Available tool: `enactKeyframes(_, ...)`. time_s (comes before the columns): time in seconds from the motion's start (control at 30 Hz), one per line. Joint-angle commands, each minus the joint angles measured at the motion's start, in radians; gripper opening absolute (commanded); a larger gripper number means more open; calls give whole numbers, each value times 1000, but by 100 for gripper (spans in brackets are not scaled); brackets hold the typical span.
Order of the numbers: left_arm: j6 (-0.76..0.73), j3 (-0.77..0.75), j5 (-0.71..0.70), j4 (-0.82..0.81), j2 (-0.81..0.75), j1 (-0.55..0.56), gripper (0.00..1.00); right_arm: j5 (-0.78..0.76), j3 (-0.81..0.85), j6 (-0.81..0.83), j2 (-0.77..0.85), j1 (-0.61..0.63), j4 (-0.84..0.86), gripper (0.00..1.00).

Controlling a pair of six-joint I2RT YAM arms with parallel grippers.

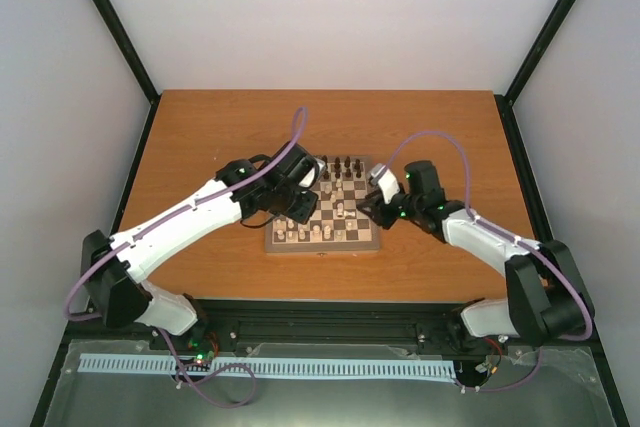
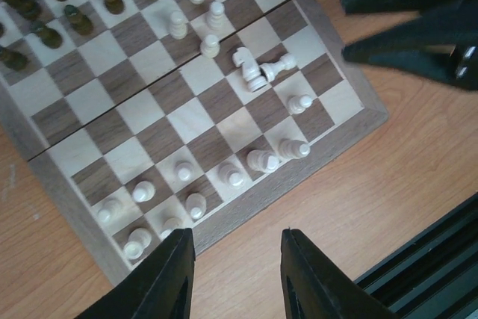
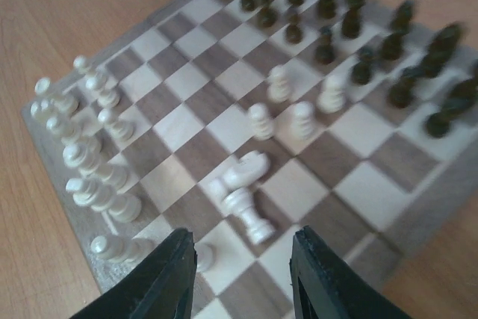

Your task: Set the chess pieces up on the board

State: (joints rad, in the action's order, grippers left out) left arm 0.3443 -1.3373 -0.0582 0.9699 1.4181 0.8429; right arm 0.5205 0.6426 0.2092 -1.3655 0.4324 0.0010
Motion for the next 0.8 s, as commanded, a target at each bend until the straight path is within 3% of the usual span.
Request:
enactKeyframes(0.0,-10,-51,89,-74,62,3,33,70,115,-15,90,-103,-117,37)
enactKeyframes(0.17,-44,-132,102,-98,182,39,31,138,230,-49,210,-224,-316,39)
enactKeyframes(0.3,-73,-220,85,-88,295,77,31,145,260,-59,301,-291,-452,50)
enactKeyframes(0.5,-84,-340,61,-43,466,103,30,303,284,-55,335,-499,-574,51)
enactKeyframes(0.67,-71,-373,4,-21,540,112,29,343,192,-93,446,-649,-489,51)
enactKeyframes(0.77,-65,-371,-7,-23,562,112,31,352,158,-104,518,-675,-455,51)
